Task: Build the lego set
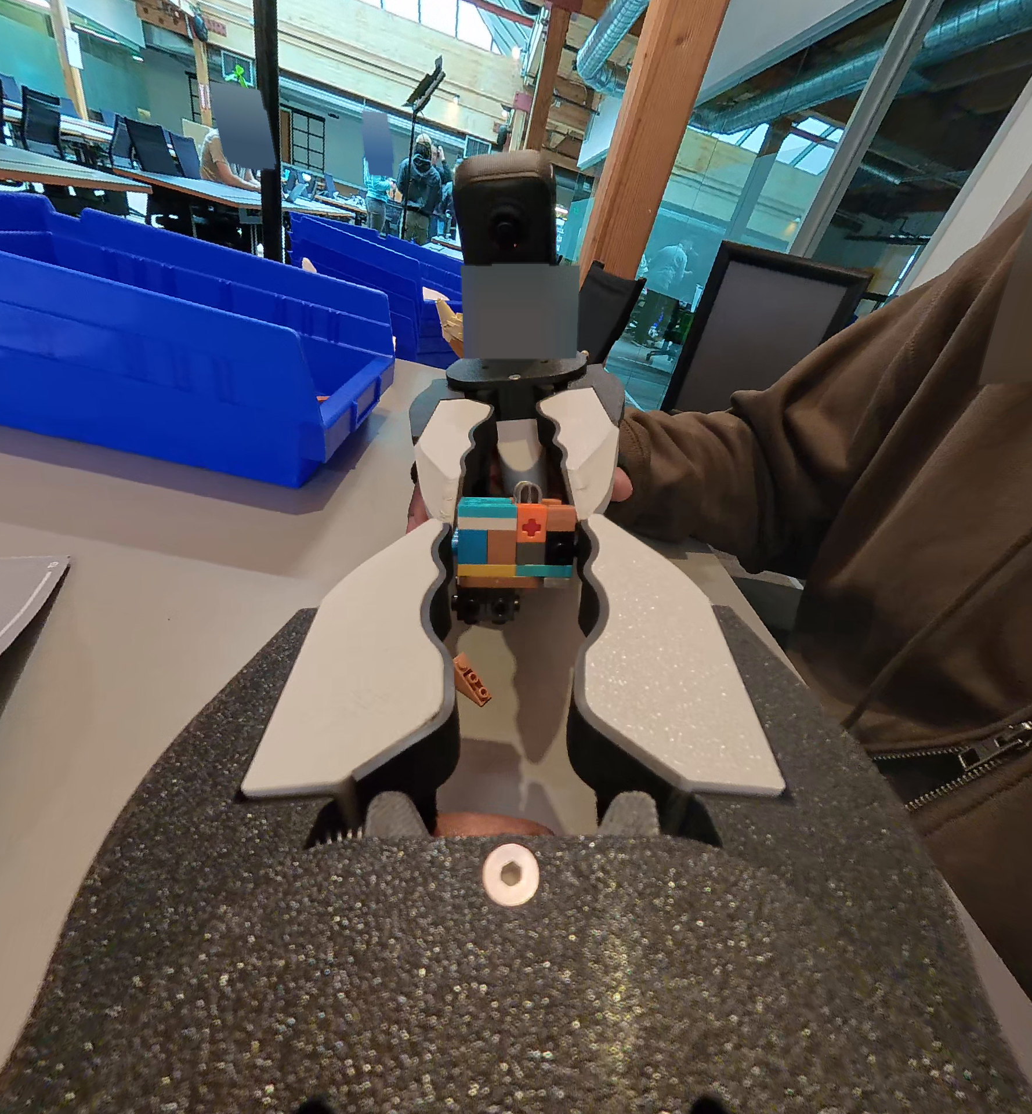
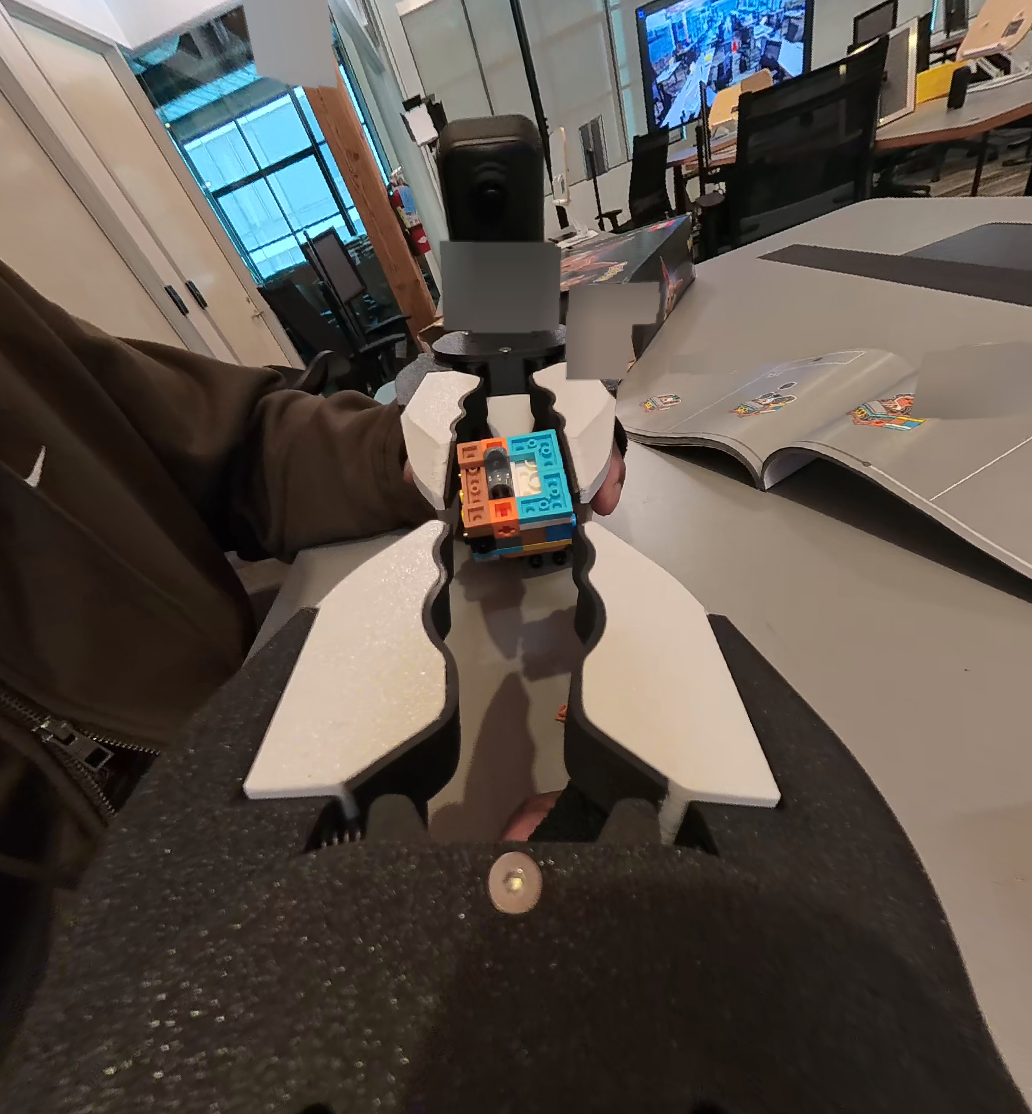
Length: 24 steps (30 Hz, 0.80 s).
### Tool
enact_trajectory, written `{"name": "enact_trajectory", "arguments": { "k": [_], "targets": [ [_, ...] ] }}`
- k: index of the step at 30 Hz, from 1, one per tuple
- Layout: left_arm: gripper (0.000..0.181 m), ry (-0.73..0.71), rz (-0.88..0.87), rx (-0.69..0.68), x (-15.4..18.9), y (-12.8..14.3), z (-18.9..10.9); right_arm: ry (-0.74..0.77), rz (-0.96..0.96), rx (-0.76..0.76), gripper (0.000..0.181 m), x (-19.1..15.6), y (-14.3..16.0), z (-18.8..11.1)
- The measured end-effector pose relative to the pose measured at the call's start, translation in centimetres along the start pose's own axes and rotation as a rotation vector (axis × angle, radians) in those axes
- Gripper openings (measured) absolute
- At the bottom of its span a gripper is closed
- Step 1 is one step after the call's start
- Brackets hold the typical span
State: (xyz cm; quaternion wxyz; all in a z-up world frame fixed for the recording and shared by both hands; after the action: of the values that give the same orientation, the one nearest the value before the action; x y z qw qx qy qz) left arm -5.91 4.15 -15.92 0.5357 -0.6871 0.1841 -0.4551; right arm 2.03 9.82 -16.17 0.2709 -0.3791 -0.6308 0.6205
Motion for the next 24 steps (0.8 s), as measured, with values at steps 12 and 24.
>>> {"name": "enact_trajectory", "arguments": {
  "k": [12,24],
  "targets": [
    [0.040,-0.032,-0.007,-0.002,-0.25,0.04,0.20,0.074,-0.040,0.038,0.035,0.30,-0.46,-0.09],
    [0.043,-0.101,0.007,0.027,-0.56,-0.11,0.58,0.126,0.019,0.117,0.035,0.68,-0.86,-0.12]
  ]
}}
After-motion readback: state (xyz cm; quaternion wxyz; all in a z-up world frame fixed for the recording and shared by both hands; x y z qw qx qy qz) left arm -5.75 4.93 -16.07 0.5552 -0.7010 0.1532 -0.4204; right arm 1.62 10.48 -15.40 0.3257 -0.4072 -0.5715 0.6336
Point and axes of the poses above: each gripper's, where its closed fingertips meet, z out along the fingers, y out of its underside, x = y × z across the jaws, the point moved 5 cm from there along -z, back along the fingers, and after that the axes turned 11 degrees about -z, right-handed, at the moved point
